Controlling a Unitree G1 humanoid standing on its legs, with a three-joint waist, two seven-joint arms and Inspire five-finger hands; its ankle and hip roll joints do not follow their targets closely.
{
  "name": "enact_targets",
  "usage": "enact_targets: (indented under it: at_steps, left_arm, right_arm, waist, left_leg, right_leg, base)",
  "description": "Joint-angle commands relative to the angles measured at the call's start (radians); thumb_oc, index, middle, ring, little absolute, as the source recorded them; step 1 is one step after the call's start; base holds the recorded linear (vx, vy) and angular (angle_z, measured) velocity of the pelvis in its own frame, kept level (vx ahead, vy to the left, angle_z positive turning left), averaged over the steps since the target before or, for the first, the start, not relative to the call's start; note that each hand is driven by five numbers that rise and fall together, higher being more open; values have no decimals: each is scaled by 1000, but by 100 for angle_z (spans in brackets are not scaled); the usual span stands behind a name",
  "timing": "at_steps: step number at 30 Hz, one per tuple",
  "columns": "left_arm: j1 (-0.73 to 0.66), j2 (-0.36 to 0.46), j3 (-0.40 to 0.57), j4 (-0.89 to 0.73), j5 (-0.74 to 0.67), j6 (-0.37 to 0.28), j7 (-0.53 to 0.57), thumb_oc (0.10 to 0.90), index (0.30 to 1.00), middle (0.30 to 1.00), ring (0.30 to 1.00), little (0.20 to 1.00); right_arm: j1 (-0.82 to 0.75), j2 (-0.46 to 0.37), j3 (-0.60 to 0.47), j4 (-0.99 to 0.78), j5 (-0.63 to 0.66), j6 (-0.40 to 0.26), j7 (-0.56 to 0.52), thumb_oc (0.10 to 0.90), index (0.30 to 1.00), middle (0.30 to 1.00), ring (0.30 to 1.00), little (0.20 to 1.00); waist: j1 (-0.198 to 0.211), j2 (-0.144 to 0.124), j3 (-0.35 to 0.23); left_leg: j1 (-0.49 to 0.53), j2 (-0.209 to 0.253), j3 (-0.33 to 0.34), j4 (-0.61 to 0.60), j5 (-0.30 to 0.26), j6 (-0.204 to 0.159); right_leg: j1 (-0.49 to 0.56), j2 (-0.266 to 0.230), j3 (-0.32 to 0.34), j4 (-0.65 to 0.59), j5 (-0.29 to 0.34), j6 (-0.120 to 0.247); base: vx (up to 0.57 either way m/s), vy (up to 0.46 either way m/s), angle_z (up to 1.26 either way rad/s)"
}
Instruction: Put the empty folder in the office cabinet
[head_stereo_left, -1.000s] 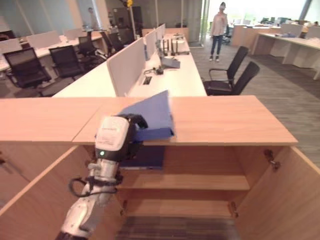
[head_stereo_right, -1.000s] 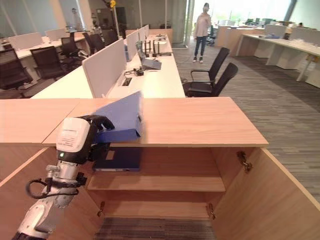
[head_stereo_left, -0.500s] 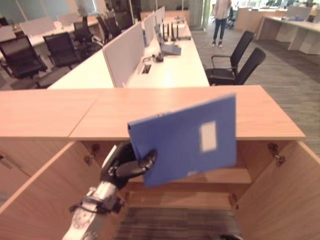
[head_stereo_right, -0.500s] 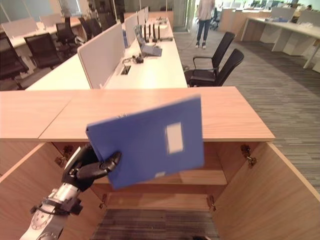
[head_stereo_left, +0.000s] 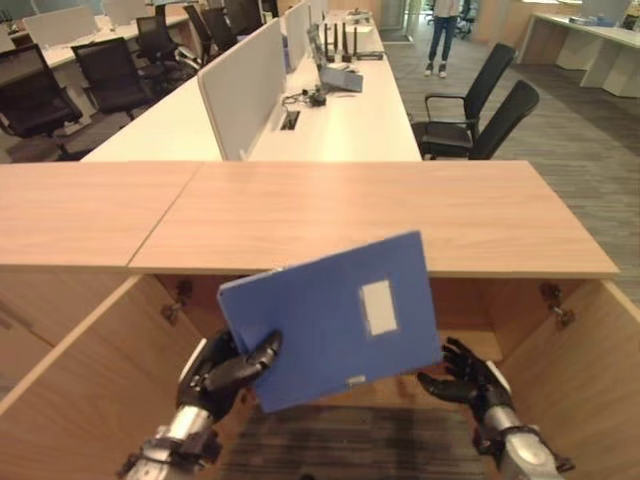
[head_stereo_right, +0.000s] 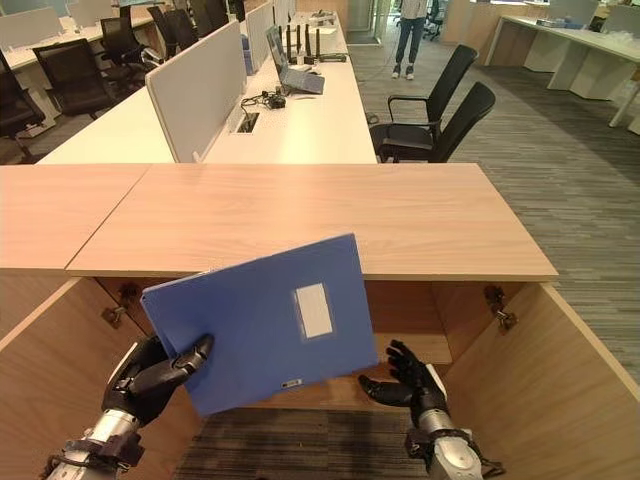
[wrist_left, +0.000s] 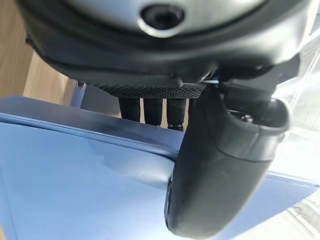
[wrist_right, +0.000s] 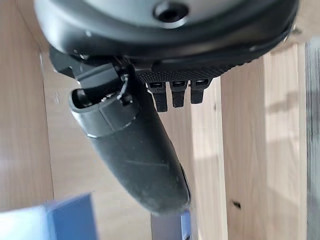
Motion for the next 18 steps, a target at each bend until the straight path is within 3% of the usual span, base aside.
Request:
enact_targets:
  at_steps: [1,8,13,15,18]
  left_arm:
    - [-93,41,47,-24,-54,-56,-45,400,300,300,300,300]
    - [-11,264,140,-14,111,-62,-95,400,300,300,300,300]
    - [-18,353,195,5,227,-100,-87,400,300,300,300,300]
    - [-8,419,233,-3,348,-125,-77,400,300,300,300,300]
    - [-10,445,253,-4,427,-143,-52,400,300,300,300,300]
  right_arm:
    - [-110,-47,-48,-80,3,-99,-19,800,900,900,900,900]
    - [-164,-168,-73,-66,-206,-77,-55,800,900,900,900,900]
    - [-176,-209,-51,-76,-235,-74,-23,800,900,900,900,900]
    - [-179,-228,-34,-77,-247,-68,6,800,900,900,900,900]
    - [-186,-231,-13,-77,-258,-65,17,800,900,900,900,900]
  waist:
    - [-12,-28,-42]
    - [-2,-21,-46]
    - [2,-21,-46]
    - [5,-19,-48]
    - [7,-21,-49]
  left_leg:
    - [-26,-13,-9,-6,-41,-17]
    - [-25,-13,-12,-6,-40,-18]
    - [-28,-12,-13,-6,-37,-21]
    - [-26,-12,-12,-6,-37,-22]
    - [-26,-11,-12,-6,-37,-24]
  right_leg:
    - [-6,16,-43,6,-2,-10]
    - [-9,16,-39,6,4,-5]
    - [-10,17,-37,6,4,-4]
    - [-9,16,-37,6,4,-3]
    - [-9,16,-37,6,4,-3]
  base:
    - [0,0,0]
    - [0,0,0]
    - [0,0,0]
    - [0,0,0]
    - [0,0,0]
